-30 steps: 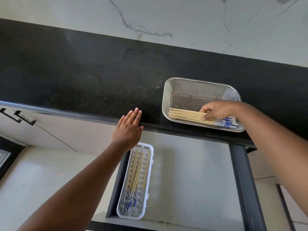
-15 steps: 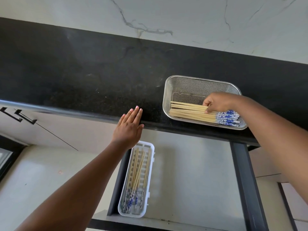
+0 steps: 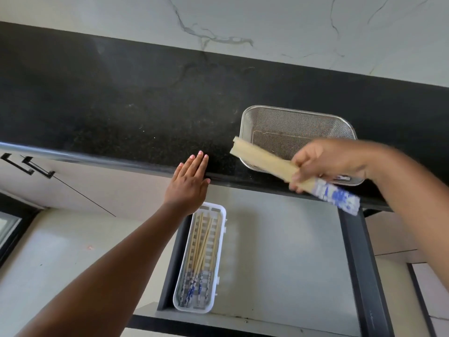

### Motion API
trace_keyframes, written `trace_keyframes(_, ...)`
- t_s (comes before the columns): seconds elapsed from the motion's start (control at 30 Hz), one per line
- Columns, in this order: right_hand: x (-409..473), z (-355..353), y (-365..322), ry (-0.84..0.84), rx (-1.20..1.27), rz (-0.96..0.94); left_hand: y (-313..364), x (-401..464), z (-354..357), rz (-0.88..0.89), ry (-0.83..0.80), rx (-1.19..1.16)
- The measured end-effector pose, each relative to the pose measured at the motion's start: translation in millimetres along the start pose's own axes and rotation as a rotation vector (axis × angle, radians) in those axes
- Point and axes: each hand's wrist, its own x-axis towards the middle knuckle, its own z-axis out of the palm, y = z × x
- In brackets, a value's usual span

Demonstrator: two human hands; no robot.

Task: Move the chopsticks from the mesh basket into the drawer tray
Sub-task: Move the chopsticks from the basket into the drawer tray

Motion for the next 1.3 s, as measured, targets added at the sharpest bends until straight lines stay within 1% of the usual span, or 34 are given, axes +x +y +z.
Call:
trace_keyframes(0.07,4.7,44.8,5.8,-0.216,-0.073,0.023,0.2,-0.2,1.2,0.000,0.005,-0.003)
trace_keyframes(0.13,18.7,94.9,17.8,-0.419,-0.103,0.147,0.3,-0.4,2.3,-0.006,0.011,-0.004)
trace_keyframes(0.17,27.3,119.0,24.9,-0.466,-0.055,0.227,0.3,-0.3,3.0,-0.007,0.012,-0.005)
trace_keyframes(0.2,37.3,141.3,32.1,-0.464,0.024,0.296,0.2,-0.1,3.6,-0.008,0.011,-0.006)
trace_keyframes(0.23,48.6,162.4,38.6,-0.413,0.114,0.347,0.0,0.1,4.1,-0.009,0.011,-0.008)
trace_keyframes(0.3,71.7,200.8,45.5,-0.201,0.229,0.388,0.0,0.1,4.5,-0.010,0.010,-0.010)
trace_keyframes(0.37,95.4,235.2,46.1,0.021,0.247,0.379,0.3,-0.1,4.8,-0.011,0.011,-0.009)
trace_keyframes(0.4,106.2,250.8,44.0,0.106,0.256,0.369,0.4,-0.3,4.8,-0.011,0.012,-0.011)
trace_keyframes(0.53,136.8,293.7,27.0,0.323,0.280,0.389,1.2,-1.2,4.3,-0.013,0.010,-0.018)
trace_keyframes(0.67,152.8,317.6,10.5,0.403,0.333,0.430,1.3,-1.2,3.0,-0.014,0.007,-0.031)
trace_keyframes(0.77,157.5,325.7,5.2,0.393,0.325,0.440,0.4,-0.7,3.5,-0.010,0.002,-0.026)
trace_keyframes(0.93,150.3,326.9,3.7,0.420,0.279,0.443,-0.8,-0.3,4.8,-0.008,0.006,-0.022)
trace_keyframes(1.0,140.3,320.6,2.7,0.418,0.244,0.395,-0.3,-0.8,5.5,-0.009,0.009,-0.023)
trace_keyframes(1.1,118.6,293.5,5.1,0.454,0.182,0.256,0.9,-1.1,5.1,-0.009,0.014,-0.028)
trace_keyframes(1.3,61.0,183.6,20.9,0.691,0.210,0.010,3.4,-1.3,2.7,-0.019,0.014,-0.034)
